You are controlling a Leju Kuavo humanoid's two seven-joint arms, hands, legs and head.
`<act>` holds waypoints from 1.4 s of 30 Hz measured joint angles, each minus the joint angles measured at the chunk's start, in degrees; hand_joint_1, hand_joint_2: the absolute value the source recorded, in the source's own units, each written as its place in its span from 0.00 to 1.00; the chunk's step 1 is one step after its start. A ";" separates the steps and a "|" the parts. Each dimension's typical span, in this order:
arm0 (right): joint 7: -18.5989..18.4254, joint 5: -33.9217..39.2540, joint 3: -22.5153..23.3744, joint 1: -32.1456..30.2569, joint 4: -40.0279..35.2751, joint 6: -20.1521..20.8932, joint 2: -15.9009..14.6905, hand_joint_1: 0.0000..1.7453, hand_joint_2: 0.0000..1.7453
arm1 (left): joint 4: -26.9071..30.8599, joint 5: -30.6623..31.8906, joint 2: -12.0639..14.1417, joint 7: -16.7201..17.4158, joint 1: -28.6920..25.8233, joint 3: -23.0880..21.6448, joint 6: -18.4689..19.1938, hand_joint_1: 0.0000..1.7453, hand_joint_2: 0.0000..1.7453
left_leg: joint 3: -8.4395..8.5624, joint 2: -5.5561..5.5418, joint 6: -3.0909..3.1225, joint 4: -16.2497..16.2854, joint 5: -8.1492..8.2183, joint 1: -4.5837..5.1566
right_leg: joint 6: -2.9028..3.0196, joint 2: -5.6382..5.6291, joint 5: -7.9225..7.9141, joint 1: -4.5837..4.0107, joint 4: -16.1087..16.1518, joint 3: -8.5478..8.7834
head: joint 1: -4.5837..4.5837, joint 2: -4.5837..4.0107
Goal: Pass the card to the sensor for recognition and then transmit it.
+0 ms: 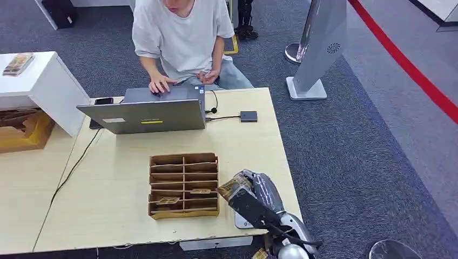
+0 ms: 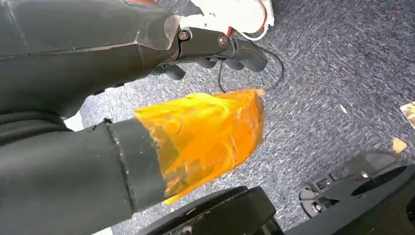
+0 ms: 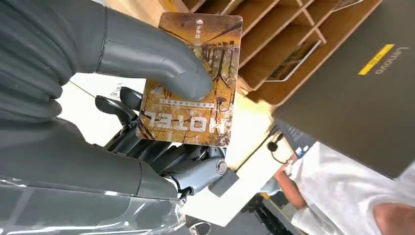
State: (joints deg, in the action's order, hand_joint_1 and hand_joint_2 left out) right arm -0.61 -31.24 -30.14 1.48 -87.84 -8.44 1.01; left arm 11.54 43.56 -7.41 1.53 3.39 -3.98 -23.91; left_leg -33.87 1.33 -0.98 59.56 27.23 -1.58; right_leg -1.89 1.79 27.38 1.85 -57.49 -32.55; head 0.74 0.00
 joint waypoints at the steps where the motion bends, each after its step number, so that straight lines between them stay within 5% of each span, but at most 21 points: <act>1: 0.00 0.05 0.09 -0.04 0.31 -0.02 0.00 1.00 1.00 | 0.00 0.02 0.00 0.00 0.00 0.04 -0.07 0.00 0.00 | 0.00 0.00 0.00 0.00 0.00 0.00 | 0.00 0.00 0.00 0.00 0.00 0.00 | 0.00 0.00; 42: -3.50 -2.71 2.01 -0.20 9.93 0.70 1.38 1.00 1.00 | 0.00 2.05 -0.11 0.00 -0.16 2.73 -0.37 0.00 0.00 | 0.00 0.00 0.00 0.00 0.00 0.00 | 0.00 0.00 0.00 0.00 0.00 0.00 | 0.00 0.00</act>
State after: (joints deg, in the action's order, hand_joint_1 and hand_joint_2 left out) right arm -4.11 -33.94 -28.13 1.28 -77.92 -7.74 2.38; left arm 11.54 45.62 -7.52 1.53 3.23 -1.25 -24.28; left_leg -33.88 1.33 -0.98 59.56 27.23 -1.58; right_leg -1.89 1.79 27.38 1.85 -57.49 -32.55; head 0.74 0.00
